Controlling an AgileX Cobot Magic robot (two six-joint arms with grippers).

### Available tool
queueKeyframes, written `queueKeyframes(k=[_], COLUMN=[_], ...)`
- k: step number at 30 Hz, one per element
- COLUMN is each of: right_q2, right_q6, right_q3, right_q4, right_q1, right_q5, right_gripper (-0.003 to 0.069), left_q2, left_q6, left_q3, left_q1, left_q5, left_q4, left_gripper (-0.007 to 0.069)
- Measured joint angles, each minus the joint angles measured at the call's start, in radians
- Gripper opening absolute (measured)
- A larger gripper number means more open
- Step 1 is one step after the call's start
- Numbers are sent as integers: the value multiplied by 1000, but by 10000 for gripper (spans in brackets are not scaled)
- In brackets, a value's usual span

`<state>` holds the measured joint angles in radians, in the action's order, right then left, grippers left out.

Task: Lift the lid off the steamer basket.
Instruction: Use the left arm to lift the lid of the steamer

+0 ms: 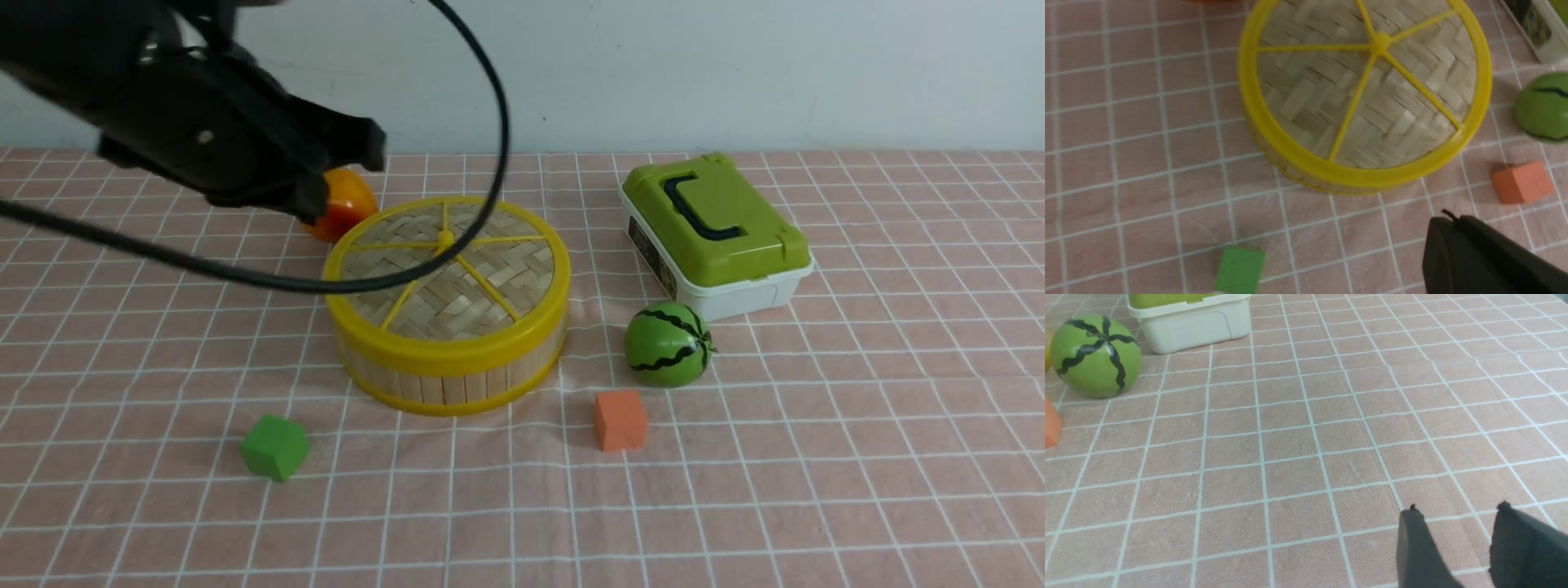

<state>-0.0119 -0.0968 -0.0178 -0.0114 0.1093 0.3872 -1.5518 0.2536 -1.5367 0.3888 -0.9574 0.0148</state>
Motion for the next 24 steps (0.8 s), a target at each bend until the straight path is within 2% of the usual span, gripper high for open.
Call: queueKeyframes(k=[3,9,11,12,14,15,16,17,20,24], right_q2=[0,0,0,0,0,0,0,0,0,0], right_q6=[0,0,0,0,0,0,0,0,0,0], right_q3=[0,0,0,0,0,0,0,0,0,0], right_q4=[0,0,0,0,0,0,0,0,0,0], right_q1=[0,0,0,0,0,0,0,0,0,0], right_q5=[0,0,0,0,0,0,0,0,0,0], right_gripper=[241,241,241,241,241,241,241,241,241,241], left_q2=[-101,-289,-405,-413,-508,-508,-568,-574,-665,-718], left_q6=[-36,-49,-65,-66,-87,-87,-101,-101,-113,-104], left_q3=[-110,-360,-496,-505,-626,-626,-690,-696,-779,-803], left_q1=[2,2,2,2,2,2,2,3,20,49], left_q5=[-64,-183,-233,-233,-271,-272,-281,-283,-286,-286], left_q4=[-40,-43,-43,-43,-43,-43,-36,-35,23,132], left_gripper=[-13,-9,41,41,128,136,208,216,328,370])
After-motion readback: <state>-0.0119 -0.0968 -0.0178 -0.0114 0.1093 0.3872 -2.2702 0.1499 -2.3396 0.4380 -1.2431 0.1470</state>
